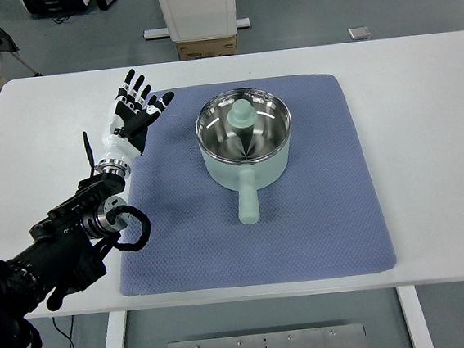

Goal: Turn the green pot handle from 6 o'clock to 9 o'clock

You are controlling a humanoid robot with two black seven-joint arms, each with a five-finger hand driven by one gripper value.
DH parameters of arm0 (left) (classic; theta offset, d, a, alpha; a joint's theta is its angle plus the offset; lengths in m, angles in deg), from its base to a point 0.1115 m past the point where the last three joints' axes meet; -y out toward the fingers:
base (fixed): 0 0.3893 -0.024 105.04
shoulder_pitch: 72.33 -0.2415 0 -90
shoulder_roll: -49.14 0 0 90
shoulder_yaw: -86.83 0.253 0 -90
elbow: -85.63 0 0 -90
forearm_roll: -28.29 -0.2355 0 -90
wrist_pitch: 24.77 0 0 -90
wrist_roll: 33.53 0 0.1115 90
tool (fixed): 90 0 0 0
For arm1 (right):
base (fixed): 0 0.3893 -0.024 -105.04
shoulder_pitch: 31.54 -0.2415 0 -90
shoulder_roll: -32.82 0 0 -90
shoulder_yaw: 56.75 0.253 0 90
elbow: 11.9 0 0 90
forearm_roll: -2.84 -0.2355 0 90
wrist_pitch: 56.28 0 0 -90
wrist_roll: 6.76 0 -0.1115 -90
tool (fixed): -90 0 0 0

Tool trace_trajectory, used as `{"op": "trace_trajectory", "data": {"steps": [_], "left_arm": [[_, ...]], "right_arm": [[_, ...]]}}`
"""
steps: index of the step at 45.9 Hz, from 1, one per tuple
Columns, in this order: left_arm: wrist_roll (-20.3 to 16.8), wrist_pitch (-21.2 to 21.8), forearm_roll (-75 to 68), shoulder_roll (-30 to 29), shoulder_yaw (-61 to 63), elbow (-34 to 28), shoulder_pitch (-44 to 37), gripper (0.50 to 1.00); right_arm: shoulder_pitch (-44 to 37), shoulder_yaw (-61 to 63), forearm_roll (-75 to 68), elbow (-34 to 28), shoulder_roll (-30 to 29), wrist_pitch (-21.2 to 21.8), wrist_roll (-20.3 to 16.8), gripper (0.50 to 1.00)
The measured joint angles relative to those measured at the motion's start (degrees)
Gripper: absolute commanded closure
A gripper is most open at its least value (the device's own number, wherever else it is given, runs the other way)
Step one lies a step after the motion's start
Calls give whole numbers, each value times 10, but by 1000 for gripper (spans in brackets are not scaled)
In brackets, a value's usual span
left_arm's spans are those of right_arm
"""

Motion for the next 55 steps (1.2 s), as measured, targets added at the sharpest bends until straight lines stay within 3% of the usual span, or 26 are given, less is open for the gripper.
{"op": "trace_trajectory", "data": {"steps": [55], "left_arm": [[0, 2, -1, -2, -3, 1, 6, 500]], "right_arm": [[0, 0, 0, 0, 0, 0, 0, 500]]}}
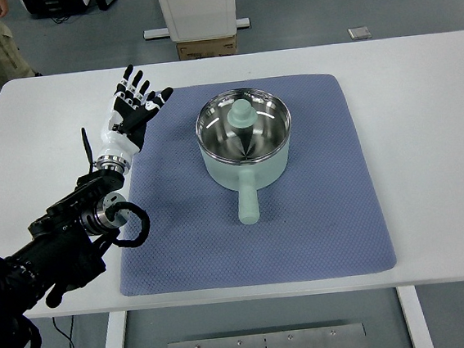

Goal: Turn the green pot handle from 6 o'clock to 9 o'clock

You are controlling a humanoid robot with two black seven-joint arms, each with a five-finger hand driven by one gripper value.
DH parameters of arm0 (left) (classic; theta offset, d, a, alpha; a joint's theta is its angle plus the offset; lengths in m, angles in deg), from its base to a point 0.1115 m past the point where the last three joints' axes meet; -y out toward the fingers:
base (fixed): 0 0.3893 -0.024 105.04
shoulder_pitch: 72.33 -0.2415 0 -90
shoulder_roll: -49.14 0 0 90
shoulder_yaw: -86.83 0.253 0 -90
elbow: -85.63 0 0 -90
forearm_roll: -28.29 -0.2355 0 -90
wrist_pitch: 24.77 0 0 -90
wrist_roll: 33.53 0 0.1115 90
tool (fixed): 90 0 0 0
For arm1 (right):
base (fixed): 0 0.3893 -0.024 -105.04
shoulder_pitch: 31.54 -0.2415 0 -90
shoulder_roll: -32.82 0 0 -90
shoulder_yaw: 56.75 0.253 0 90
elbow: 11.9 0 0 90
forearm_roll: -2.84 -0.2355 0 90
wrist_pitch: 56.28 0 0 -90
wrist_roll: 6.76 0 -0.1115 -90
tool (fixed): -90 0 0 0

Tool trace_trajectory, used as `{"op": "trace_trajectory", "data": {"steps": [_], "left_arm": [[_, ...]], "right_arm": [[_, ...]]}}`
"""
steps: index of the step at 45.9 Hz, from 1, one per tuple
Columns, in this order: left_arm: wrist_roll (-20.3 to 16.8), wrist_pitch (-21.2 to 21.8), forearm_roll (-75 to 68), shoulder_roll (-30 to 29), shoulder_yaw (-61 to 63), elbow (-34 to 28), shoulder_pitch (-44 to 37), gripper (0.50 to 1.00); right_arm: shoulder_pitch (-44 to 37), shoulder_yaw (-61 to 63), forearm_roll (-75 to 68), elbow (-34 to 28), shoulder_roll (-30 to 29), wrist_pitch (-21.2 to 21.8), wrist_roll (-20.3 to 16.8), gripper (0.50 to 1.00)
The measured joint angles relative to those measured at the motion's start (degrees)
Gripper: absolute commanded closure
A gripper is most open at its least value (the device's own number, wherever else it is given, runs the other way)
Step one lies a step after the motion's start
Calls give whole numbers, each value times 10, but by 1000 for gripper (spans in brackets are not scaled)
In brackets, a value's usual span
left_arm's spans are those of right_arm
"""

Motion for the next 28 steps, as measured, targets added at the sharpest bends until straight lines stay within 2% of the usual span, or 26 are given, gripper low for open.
{"op": "trace_trajectory", "data": {"steps": [28], "left_arm": [[0, 1, -11, -5, 0, 1, 5, 500]], "right_arm": [[0, 0, 0, 0, 0, 0, 0, 500]]}}
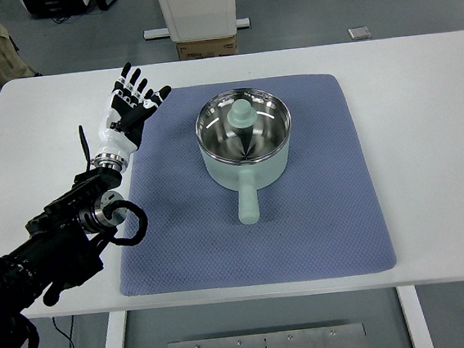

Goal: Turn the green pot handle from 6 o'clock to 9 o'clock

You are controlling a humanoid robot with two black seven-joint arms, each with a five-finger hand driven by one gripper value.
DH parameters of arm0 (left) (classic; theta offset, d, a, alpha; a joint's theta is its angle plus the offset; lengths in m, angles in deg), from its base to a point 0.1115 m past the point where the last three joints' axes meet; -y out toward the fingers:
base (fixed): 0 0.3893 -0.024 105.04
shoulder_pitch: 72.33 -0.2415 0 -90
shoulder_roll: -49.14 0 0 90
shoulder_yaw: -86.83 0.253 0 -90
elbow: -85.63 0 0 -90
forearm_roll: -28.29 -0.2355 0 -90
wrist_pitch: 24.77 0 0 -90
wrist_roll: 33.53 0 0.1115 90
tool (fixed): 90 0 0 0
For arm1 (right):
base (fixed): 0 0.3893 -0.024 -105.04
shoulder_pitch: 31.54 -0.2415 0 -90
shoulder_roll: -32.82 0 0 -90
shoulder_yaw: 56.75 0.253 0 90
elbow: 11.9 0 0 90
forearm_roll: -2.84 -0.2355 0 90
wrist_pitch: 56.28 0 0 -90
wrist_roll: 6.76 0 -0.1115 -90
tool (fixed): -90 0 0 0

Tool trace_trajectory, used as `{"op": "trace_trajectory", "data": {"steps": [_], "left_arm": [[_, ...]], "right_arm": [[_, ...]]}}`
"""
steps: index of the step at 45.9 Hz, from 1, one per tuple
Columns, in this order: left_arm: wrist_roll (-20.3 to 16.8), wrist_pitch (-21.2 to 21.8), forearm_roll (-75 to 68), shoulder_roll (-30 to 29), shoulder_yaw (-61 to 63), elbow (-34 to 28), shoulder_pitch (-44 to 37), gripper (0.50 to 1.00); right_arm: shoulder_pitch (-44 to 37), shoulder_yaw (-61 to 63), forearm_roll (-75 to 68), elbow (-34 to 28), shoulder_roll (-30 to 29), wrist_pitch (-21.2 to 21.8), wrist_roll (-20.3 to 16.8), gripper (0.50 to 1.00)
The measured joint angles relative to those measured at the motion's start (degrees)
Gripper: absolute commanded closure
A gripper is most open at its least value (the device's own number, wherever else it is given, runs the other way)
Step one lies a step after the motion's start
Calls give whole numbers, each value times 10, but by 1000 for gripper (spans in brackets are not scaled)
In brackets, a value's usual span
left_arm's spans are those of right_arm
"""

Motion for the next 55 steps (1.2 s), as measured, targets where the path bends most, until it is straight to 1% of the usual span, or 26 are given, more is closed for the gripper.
{"op": "trace_trajectory", "data": {"steps": [10, 24, 29, 38, 55], "left_arm": [[0, -2, -44, -7, -3, 1, 13, 500], [0, -12, -92, -44, -4, 9, 33, 500], [0, -19, -100, -66, -4, 38, 35, 500], [0, -16, -134, -110, -4, 118, 43, 500], [0, -18, -230, -170, -4, 192, 60, 500]], "right_arm": [[0, 0, 0, 0, 0, 0, 0, 500], [0, 0, 0, 0, 0, 0, 0, 500], [0, 0, 0, 0, 0, 0, 0, 500], [0, 0, 0, 0, 0, 0, 0, 500], [0, 0, 0, 0, 0, 0, 0, 500]]}}
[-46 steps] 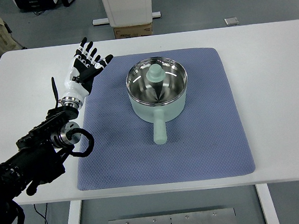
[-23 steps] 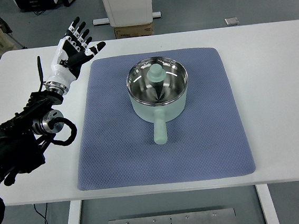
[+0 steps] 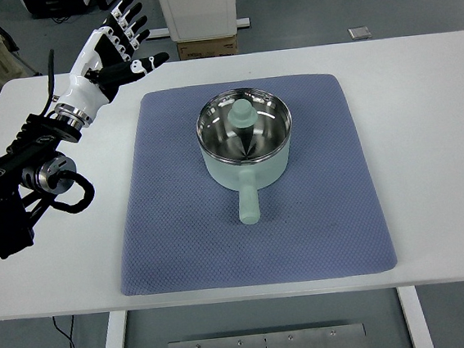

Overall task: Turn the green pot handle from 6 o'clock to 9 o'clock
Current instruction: 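Raise the left hand and reach over the pot rim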

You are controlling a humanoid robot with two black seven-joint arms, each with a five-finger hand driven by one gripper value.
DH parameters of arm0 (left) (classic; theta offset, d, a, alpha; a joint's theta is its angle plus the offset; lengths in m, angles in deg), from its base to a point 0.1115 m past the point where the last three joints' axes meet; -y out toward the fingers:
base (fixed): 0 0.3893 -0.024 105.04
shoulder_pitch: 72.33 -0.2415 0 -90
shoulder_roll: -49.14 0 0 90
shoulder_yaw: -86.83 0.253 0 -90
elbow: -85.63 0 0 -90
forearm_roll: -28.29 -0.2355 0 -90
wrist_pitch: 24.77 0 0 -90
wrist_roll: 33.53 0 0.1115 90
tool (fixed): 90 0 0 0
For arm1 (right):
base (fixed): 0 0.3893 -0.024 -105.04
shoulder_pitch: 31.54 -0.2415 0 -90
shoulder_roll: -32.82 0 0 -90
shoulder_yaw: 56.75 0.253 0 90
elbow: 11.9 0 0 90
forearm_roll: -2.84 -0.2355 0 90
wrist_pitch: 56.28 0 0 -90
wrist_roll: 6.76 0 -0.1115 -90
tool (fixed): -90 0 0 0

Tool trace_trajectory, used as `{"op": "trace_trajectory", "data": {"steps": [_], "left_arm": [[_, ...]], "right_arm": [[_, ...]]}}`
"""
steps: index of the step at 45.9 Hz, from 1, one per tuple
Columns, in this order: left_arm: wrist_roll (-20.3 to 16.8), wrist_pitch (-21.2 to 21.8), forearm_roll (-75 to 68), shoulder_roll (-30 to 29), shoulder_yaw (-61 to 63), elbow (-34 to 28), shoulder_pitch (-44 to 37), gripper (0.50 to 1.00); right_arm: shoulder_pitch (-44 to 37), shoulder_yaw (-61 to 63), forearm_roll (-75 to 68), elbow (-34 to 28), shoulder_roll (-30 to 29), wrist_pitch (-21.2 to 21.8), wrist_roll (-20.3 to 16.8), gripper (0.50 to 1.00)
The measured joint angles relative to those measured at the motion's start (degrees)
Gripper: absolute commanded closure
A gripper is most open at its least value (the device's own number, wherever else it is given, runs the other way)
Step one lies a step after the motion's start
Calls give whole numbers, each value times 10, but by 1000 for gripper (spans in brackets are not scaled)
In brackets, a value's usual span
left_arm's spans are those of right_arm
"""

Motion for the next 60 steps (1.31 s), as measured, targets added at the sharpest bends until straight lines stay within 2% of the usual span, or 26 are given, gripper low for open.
{"op": "trace_trajectory", "data": {"steps": [26, 44, 60], "left_arm": [[0, 0, -109, -3, -16, 12, 15, 500], [0, 3, -190, -50, -17, 124, 17, 500], [0, 0, -270, -81, -17, 195, 30, 500]], "right_arm": [[0, 0, 0, 0, 0, 0, 0, 500], [0, 0, 0, 0, 0, 0, 0, 500], [0, 0, 0, 0, 0, 0, 0, 500]]}}
